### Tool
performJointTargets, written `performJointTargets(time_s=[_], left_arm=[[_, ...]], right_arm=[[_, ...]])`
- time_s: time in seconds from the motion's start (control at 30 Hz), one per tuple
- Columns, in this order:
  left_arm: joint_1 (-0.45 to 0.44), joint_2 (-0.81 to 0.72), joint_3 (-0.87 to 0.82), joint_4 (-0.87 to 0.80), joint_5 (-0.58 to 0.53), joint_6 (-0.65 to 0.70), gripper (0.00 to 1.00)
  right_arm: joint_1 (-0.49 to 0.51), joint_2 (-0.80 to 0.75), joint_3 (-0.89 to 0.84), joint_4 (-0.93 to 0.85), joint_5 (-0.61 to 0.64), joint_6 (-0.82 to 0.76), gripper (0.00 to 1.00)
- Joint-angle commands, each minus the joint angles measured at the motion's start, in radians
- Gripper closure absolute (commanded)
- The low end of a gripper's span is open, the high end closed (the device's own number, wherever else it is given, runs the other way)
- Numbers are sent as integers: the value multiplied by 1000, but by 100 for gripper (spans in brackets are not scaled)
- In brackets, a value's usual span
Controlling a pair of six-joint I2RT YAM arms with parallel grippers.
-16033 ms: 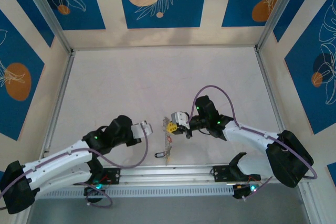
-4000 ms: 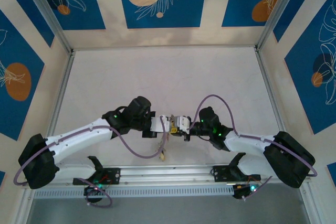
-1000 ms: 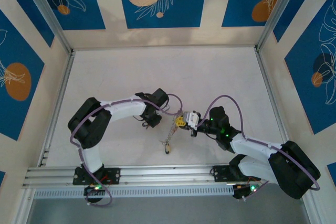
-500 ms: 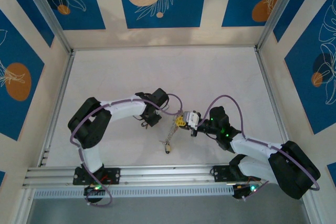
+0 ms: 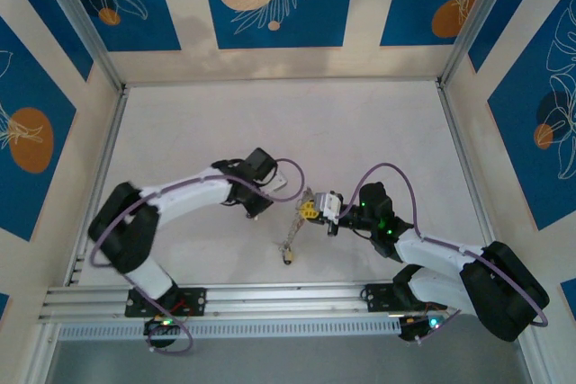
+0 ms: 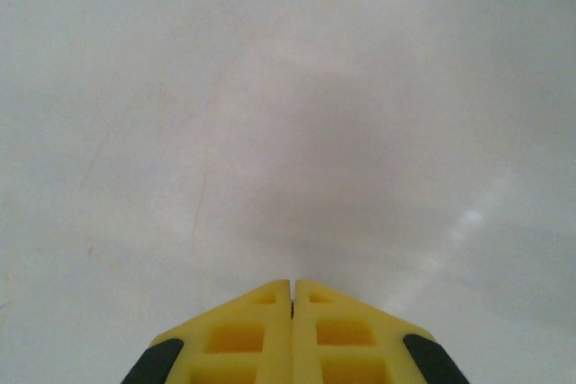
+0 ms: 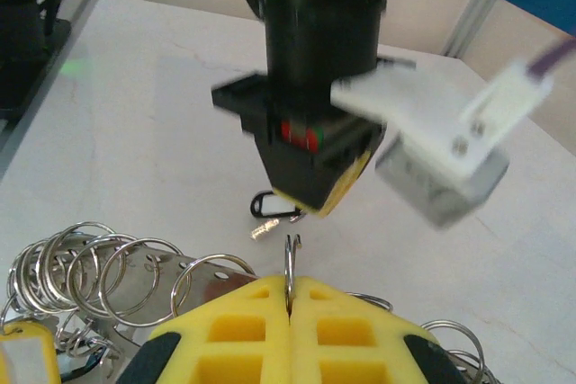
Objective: Put the keys on the keyring
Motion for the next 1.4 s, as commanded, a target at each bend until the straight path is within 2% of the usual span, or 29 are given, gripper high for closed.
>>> performJointTargets(time_s=[0.0,0.1,0.27,0.4,0.53,0.97,1.03,1.13,1.23,1.37], left_arm=[[13,-151,-97,127,214,146,100],[12,-270,-208,253,391,272,100],[12,-427,-347,424,540,369,100],[8,-475,-378,459,565,395,100],[-12,-502,-411,499,612,483,100],[-56,-479,-409,583,634,500,100],[-55,-475,-395,567,611,473,100],[-54,-435,-341,438,538,477,100],[-54,-404,-305,302,409,457,100],[-52,-449,-336,232,208,356,100]], right_arm=[[-2,-11,11,8,-84,-8,100],[4,-12,21,-7,-121,-11,100],[9,-12,32,-29,-156,-15,100],[16,-2,48,-51,-189,-18,100],[36,27,66,-61,-227,-9,100],[74,81,106,-85,-280,17,100],[73,85,108,-90,-273,17,100],[73,75,105,-103,-248,7,100],[63,49,97,-120,-202,-6,100],[37,-4,78,-143,-146,-17,100]])
